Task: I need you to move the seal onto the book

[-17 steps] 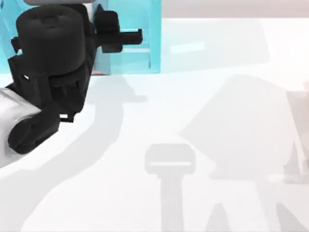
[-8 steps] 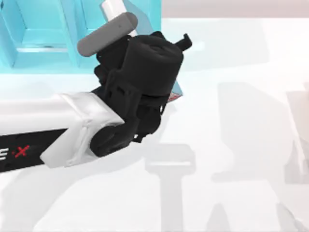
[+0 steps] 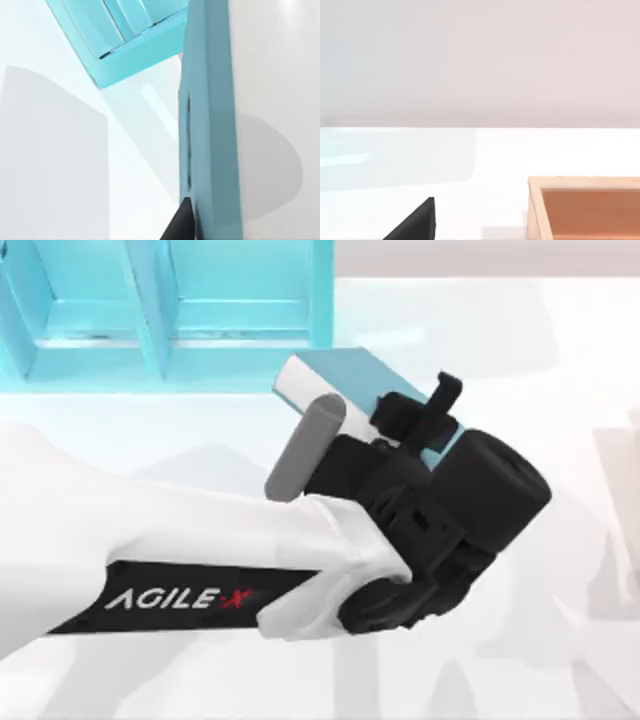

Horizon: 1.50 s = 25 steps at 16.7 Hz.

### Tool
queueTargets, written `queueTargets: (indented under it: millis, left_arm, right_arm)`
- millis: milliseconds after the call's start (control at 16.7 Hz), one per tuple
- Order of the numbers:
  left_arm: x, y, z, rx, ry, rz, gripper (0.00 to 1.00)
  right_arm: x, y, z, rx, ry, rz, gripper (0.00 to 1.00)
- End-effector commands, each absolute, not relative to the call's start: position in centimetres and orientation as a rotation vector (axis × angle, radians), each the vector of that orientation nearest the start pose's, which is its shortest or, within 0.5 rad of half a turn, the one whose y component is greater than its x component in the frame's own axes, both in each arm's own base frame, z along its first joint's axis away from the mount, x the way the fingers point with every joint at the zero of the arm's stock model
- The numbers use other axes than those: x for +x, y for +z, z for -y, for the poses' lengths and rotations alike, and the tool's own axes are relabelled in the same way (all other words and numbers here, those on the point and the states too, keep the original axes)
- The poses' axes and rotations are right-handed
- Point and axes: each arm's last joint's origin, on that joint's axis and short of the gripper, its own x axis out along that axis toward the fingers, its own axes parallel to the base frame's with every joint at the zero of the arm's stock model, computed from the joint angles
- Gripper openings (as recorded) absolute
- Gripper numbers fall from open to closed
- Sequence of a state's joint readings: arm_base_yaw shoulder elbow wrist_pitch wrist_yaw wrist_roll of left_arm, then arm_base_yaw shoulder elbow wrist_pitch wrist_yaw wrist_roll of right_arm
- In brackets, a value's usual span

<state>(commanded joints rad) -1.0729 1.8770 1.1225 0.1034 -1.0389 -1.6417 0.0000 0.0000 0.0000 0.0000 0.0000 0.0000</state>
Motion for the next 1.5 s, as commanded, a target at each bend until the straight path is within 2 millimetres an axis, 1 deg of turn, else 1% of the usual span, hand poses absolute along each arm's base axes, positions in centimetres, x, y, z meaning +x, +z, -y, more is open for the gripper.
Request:
queueTargets:
  millis: [180, 300, 600, 720, 1080, 1320, 1500]
  left_arm:
    - [19.4, 15.9, 35.0, -1.242, 0.271, -0.209, 0.00]
    - [18.3, 14.9, 36.1, -1.346, 0.283, -0.183, 0.00]
    - [16.4, 13.5, 37.6, -1.519, 0.291, -0.133, 0.00]
    - [16.1, 13.3, 37.8, -1.544, 0.291, -0.126, 0.00]
    - [16.1, 13.2, 37.6, -1.539, 0.296, -0.128, 0.00]
    - [15.6, 13.4, 37.8, -1.545, 0.291, -0.126, 0.00]
    - [15.7, 13.1, 37.6, -1.537, 0.296, -0.127, 0.00]
  right_arm:
    - [10.6, 16.0, 0.1, 0.000, 0.000, 0.000, 1.00]
    - [10.6, 16.0, 0.1, 0.000, 0.000, 0.000, 1.00]
    - [10.6, 16.0, 0.1, 0.000, 0.000, 0.000, 1.00]
    - [10.6, 16.0, 0.1, 0.000, 0.000, 0.000, 1.00]
    - [10.6, 16.0, 0.1, 0.000, 0.000, 0.000, 1.00]
    - [10.6, 16.0, 0.1, 0.000, 0.000, 0.000, 1.00]
    - [10.6, 16.0, 0.1, 0.000, 0.000, 0.000, 1.00]
